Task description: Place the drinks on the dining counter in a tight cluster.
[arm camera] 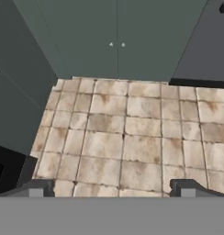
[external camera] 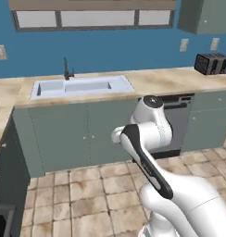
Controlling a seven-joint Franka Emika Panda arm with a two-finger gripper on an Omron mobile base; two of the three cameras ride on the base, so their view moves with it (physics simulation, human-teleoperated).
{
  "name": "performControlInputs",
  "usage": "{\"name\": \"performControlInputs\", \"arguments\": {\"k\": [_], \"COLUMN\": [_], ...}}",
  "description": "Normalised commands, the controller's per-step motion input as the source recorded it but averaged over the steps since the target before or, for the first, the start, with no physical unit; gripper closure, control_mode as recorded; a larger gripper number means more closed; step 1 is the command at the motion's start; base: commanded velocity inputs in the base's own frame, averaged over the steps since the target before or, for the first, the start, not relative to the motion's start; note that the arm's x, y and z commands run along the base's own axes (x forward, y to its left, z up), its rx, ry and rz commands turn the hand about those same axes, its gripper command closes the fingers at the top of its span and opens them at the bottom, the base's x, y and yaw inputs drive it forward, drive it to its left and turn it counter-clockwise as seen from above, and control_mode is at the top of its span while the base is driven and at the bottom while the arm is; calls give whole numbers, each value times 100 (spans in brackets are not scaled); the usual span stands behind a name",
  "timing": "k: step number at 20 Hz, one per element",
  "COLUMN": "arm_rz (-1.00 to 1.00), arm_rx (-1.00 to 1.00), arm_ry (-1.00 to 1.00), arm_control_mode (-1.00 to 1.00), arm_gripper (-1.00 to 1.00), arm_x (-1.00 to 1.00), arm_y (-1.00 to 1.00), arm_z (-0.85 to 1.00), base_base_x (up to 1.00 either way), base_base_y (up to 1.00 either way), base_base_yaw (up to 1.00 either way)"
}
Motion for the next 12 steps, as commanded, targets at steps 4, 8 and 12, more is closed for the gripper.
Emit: {"name": "performControlInputs", "arguments": {"k": [4,8,12], "arm_rz": [0,0,0], "arm_rx": [0,0,0], "arm_ry": [0,0,0], "arm_control_mode": [100,100,100], "arm_gripper": [-100,-100,-100], "arm_x": [0,0,0], "arm_y": [0,0,0], "arm_z": [0,0,0], "base_base_x": [76,79,80], "base_base_y": [0,0,0], "base_base_yaw": [38,36,36]}}
